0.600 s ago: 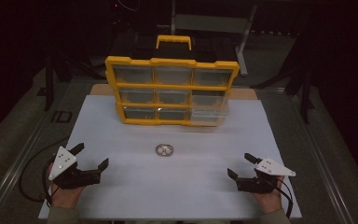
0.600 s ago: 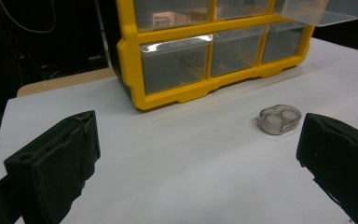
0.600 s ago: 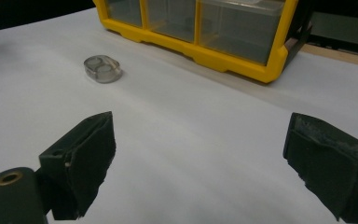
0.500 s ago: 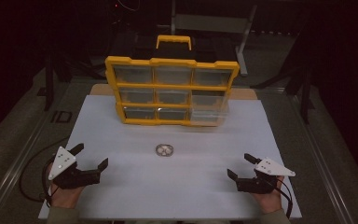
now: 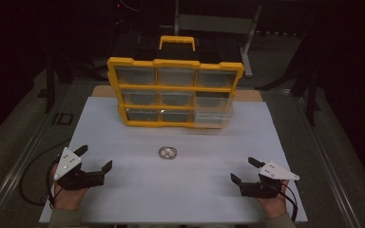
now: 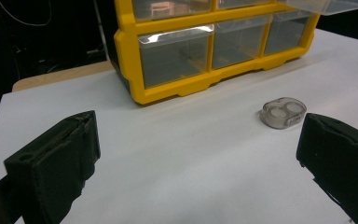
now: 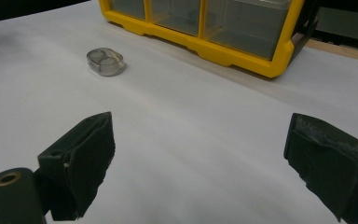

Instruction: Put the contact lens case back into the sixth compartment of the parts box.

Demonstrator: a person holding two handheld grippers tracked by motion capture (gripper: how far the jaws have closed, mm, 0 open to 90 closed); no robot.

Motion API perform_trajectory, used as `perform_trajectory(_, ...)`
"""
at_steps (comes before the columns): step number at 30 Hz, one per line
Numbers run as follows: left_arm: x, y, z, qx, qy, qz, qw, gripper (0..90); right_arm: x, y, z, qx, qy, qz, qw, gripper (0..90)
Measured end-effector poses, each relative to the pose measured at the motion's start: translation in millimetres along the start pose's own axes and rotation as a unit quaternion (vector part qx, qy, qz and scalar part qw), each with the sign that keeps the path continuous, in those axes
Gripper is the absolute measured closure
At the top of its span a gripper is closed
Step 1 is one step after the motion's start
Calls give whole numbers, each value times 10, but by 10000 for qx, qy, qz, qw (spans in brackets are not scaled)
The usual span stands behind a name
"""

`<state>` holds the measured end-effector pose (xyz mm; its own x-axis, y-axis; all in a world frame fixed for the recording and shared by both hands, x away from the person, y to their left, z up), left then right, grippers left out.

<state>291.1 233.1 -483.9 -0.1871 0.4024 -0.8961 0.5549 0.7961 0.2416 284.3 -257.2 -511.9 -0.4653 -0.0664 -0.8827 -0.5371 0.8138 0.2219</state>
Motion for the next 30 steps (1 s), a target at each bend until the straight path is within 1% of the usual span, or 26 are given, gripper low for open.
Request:
perform_trajectory(5,-22,-12,11,35,56,36,10000,1,3,5,10,-8,25,15,10000,84)
perform_trajectory(8,-47,-12,13,55,126,119,9998,1,3,6,14,-18,32,28,10000,85)
perform_trajectory(11,-80,-6,16,58,133,109,9998,1,5,5,17,-18,37,18,10000,85)
perform_trajectory(14,-115,-10,26,77,139,143,9998,1,3,-1,23,-8,29,33,10000,85)
perform_trajectory(17,-150,-19,54,112,154,182,9997,1,1,-1,28,-21,32,31,10000,85)
perform_trajectory(18,-173,-29,75,155,176,213,9995,1,2,6,32,-25,46,29,10000,85)
perform_trajectory(20,-185,-34,89,160,177,227,9995,1,2,8,35,-39,43,18,10000,85)
perform_trajectory(25,-234,-61,180,255,265,313,9988,1,5,13,45,-61,69,4,10000,85)
perform_trajectory(30,-262,-77,251,316,283,339,9985,1,10,17,49,-67,94,19,9999,85)
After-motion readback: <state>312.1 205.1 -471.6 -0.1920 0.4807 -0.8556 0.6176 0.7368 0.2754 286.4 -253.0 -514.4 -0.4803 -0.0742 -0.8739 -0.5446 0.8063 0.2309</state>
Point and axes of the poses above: each handheld gripper's, and its own axes: z roughly forward along the jaws, x roughly out of its underside, y roughly to its left, the point moved 6 cm from there along z, roughly forward along the jaws, and after that the axes turned 14 degrees about z, right-handed, at the moved point
